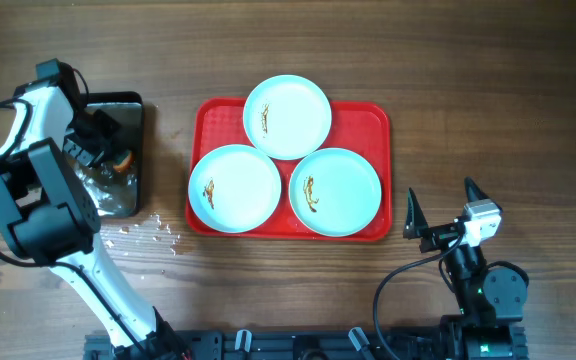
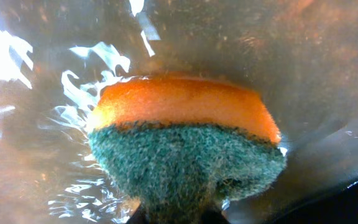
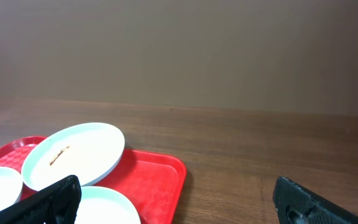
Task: Clean dirty plates on tray and stack at the side
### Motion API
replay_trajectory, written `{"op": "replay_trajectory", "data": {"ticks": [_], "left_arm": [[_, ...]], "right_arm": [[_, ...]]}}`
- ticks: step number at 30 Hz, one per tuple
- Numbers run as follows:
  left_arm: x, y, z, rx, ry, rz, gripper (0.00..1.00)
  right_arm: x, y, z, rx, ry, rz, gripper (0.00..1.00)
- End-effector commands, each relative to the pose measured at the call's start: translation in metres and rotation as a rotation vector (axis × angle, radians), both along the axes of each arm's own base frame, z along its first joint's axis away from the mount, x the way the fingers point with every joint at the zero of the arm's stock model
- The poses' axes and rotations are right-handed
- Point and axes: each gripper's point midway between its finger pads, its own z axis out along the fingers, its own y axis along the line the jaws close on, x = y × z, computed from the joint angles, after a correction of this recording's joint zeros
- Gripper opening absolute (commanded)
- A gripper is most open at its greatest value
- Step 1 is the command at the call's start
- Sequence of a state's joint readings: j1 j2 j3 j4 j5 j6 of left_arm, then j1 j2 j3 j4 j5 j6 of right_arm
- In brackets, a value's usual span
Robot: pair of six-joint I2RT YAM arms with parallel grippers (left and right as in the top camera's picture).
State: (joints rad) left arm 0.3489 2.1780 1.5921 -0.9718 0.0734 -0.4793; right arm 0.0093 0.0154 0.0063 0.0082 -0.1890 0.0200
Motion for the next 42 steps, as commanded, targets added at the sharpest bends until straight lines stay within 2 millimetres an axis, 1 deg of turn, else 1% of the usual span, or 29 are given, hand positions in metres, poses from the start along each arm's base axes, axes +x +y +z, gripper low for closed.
{"op": "replay_trajectory", "data": {"ticks": [1,2,3,6,7,8,9,10,11,12,14,15,16,17,19,24,26,27,28,30,31,32,34,35,37,38,40,41,42], "left_arm": [[-0.005,-0.006,-0.004,-0.02,0.01,-0.004,0.15],[-0.005,-0.005,-0.004,-0.02,0.01,-0.003,0.68],[-0.005,-0.004,-0.004,-0.02,0.009,-0.001,1.0],[-0.005,-0.003,-0.004,-0.019,0.007,0.003,1.0],[-0.005,-0.003,-0.004,-0.019,0.006,0.002,1.0],[-0.005,-0.003,-0.004,-0.019,0.006,0.003,0.91],[-0.004,-0.003,-0.004,-0.019,0.005,0.003,0.77],[-0.004,-0.003,-0.004,-0.018,0.003,0.002,0.5],[-0.004,-0.003,-0.004,-0.018,0.003,0.003,0.18],[-0.004,-0.002,-0.004,-0.017,0.002,0.002,0.04],[-0.001,0.0,0.0,-0.013,-0.011,0.006,0.04],[0.002,0.001,0.008,-0.005,-0.031,0.006,0.04],[0.009,0.004,0.025,0.012,-0.077,0.005,0.04],[0.018,0.007,0.059,0.043,-0.161,0.003,0.04],[0.026,0.01,0.092,0.08,-0.252,0.004,0.04],[0.029,0.026,0.169,0.232,-0.432,0.019,0.04],[0.029,0.026,0.186,0.249,-0.474,0.021,0.04],[0.028,0.026,0.188,0.251,-0.479,0.021,0.04],[0.027,0.027,0.184,0.257,-0.468,0.005,0.04],[0.02,0.034,0.149,0.313,-0.394,-0.023,0.04],[0.014,0.038,0.122,0.329,-0.343,-0.019,0.04],[0.009,0.037,0.105,0.322,-0.315,-0.021,0.04],[-0.003,0.033,0.074,0.298,-0.255,-0.025,0.04],[-0.006,0.032,0.069,0.292,-0.24,-0.027,0.04],[-0.006,0.03,0.077,0.293,-0.257,-0.028,0.04],[-0.004,0.03,0.089,0.298,-0.289,-0.026,0.04],[0.002,0.031,0.121,0.327,-0.375,-0.019,0.04],[0.006,0.033,0.149,0.358,-0.455,-0.011,0.04],[0.007,0.033,0.164,0.373,-0.496,-0.007,0.04]], "right_arm": [[0.0,-0.002,0.002,-0.017,-0.013,-0.013,1.0],[0.0,-0.002,0.002,-0.017,-0.012,-0.013,1.0],[0.0,-0.003,0.002,-0.018,-0.012,-0.013,1.0],[0.0,-0.002,0.002,-0.017,-0.012,-0.013,1.0],[0.0,-0.002,0.002,-0.017,-0.012,-0.013,1.0],[0.0,-0.002,0.002,-0.017,-0.012,-0.013,1.0],[0.0,-0.002,0.002,-0.017,-0.012,-0.013,1.0],[0.0,-0.002,0.002,-0.017,-0.012,-0.013,1.0],[0.0,-0.002,0.002,-0.017,-0.012,-0.013,1.0],[0.0,-0.002,0.002,-0.017,-0.012,-0.013,1.0],[0.0,-0.003,0.002,-0.017,-0.012,-0.013,1.0],[0.0,-0.002,0.002,-0.017,-0.012,-0.013,1.0],[0.0,-0.002,0.002,-0.017,-0.012,-0.013,1.0],[0.0,-0.002,0.002,-0.017,-0.012,-0.013,1.0],[0.0,-0.002,0.002,-0.017,-0.012,-0.013,1.0],[0.0,-0.002,0.002,-0.017,-0.012,-0.013,1.0],[0.0,-0.003,0.002,-0.017,-0.012,-0.013,1.0],[0.0,-0.002,0.002,-0.017,-0.012,-0.013,1.0],[0.0,-0.002,0.002,-0.017,-0.012,-0.013,1.0],[0.0,-0.002,0.002,-0.017,-0.013,-0.013,1.0],[0.0,-0.003,0.002,-0.017,-0.012,-0.013,1.0],[0.0,-0.002,0.002,-0.017,-0.013,-0.013,1.0],[0.0,-0.003,0.002,-0.017,-0.013,-0.013,1.0],[0.0,-0.003,0.002,-0.017,-0.012,-0.013,1.0],[0.0,-0.002,0.002,-0.017,-0.012,-0.013,1.0],[0.0,-0.003,0.002,-0.017,-0.012,-0.013,1.0],[0.0,-0.002,0.002,-0.017,-0.013,-0.013,1.0],[0.0,-0.002,0.002,-0.017,-0.012,-0.013,1.0],[0.0,-0.002,0.002,-0.017,-0.012,-0.013,1.0]]}}
